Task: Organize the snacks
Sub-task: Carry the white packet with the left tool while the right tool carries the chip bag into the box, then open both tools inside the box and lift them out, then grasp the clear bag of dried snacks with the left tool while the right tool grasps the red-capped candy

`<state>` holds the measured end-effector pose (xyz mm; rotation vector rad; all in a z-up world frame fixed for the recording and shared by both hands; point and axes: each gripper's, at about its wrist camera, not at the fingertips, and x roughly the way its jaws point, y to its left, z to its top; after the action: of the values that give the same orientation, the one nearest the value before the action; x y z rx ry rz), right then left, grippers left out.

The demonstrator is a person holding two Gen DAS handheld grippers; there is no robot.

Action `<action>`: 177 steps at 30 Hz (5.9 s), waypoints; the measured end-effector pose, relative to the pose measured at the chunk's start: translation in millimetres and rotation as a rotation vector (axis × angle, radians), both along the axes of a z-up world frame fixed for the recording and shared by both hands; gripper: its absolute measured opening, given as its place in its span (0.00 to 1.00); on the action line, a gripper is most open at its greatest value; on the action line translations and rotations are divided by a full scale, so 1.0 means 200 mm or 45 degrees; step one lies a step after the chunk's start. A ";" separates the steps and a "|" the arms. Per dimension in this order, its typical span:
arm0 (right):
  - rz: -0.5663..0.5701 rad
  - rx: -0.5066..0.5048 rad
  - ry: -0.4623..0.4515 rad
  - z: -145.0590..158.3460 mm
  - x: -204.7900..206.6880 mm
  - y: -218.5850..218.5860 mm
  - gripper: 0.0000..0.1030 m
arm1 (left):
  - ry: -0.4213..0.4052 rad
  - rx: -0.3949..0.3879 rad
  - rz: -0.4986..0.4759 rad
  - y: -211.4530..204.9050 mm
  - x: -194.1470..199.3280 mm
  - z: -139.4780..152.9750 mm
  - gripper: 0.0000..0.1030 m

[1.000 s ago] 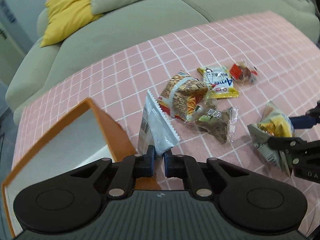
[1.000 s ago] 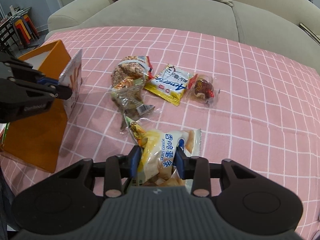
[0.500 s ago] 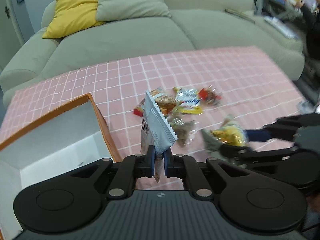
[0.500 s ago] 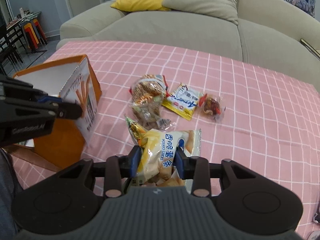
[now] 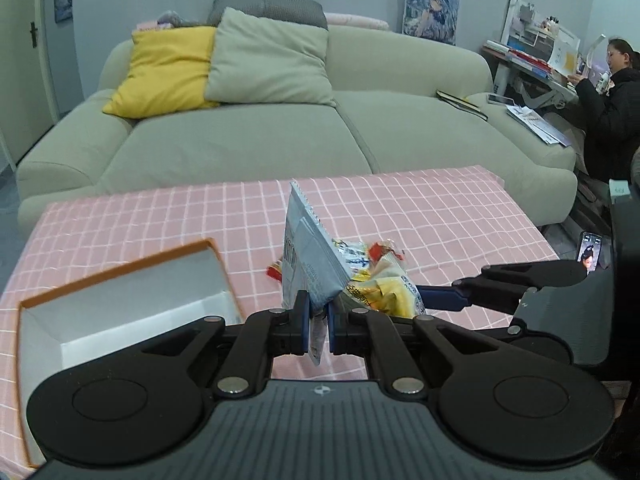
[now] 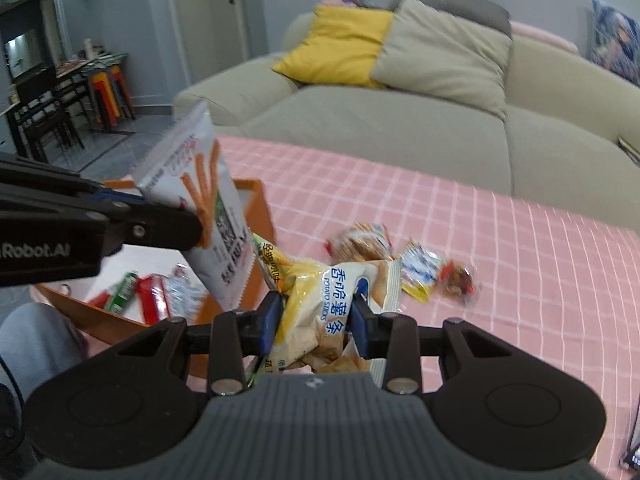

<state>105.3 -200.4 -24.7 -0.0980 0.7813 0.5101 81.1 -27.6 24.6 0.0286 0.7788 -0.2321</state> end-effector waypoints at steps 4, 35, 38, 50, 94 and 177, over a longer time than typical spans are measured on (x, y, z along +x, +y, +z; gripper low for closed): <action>0.086 0.004 -0.057 0.08 -0.03 0.10 0.34 | -0.018 0.041 0.045 0.09 -0.03 0.04 0.08; 0.671 -0.374 -0.183 -0.10 0.16 1.02 0.33 | 0.259 0.336 0.180 0.68 0.19 -0.31 0.08; 0.689 -0.418 -0.170 -0.16 0.20 1.05 0.33 | 0.295 0.368 0.180 0.68 0.20 -0.37 0.08; 0.738 -0.621 -0.111 -0.39 0.31 1.18 0.34 | 0.403 0.434 0.161 0.73 0.29 -0.51 0.09; 0.484 -0.277 -0.009 0.04 0.13 0.87 0.76 | 0.151 0.377 0.295 0.60 0.03 -0.13 0.56; 0.227 -0.747 -0.215 -0.88 0.75 -0.15 0.38 | 0.617 -0.176 0.423 -0.29 0.92 -0.94 0.46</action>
<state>256.3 -231.0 -200.9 -0.7509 0.7394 0.4203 266.0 -84.8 -163.0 -0.2955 1.2317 0.0285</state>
